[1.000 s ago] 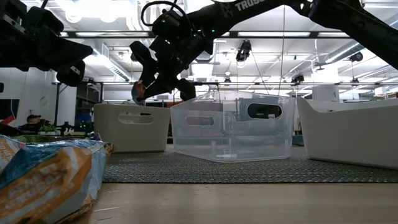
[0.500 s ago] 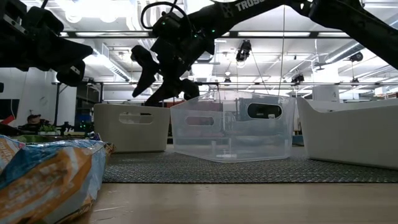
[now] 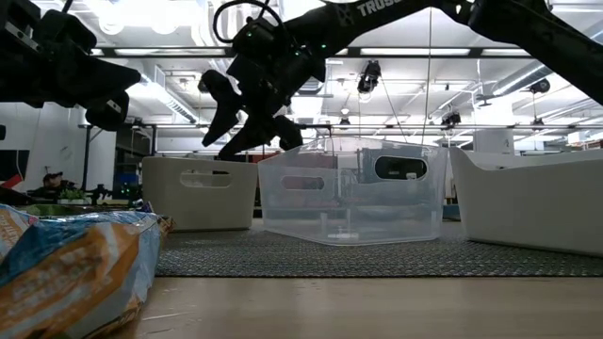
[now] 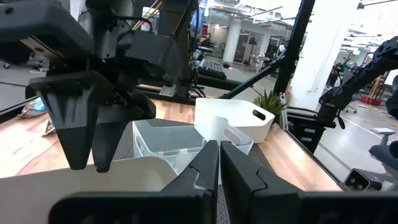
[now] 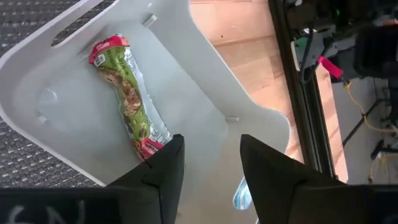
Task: Pick and place Granola Bars by type
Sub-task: Put the red granola bar into the gray bin
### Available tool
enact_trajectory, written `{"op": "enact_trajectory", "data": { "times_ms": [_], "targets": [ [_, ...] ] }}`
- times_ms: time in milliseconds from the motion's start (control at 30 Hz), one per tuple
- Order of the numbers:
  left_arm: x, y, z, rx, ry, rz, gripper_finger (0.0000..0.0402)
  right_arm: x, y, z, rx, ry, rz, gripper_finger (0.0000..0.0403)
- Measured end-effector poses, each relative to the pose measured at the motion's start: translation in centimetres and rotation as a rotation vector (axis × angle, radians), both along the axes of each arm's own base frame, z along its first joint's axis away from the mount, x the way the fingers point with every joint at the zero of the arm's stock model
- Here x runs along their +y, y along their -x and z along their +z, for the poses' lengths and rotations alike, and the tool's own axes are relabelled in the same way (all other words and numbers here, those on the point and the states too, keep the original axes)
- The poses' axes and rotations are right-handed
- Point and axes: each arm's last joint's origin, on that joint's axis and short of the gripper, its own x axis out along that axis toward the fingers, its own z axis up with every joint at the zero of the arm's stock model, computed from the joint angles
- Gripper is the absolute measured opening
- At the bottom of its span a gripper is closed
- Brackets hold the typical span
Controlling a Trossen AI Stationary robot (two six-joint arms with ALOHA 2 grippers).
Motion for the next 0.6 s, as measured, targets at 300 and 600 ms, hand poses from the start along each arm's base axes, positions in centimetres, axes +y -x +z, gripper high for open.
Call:
{"op": "enact_trajectory", "data": {
  "times_ms": [300, 600],
  "targets": [
    [0.0, 0.0, 0.0, 0.0, 0.0, 0.0, 0.0, -0.5, 0.7, 2.2, -0.014, -0.085, -0.108, 0.0057],
    [0.0, 0.0, 0.0, 0.0, 0.0, 0.0, 0.0, -0.5, 2.3, 4.6, 0.068, -0.291, -0.327, 0.0009]
  ]
}}
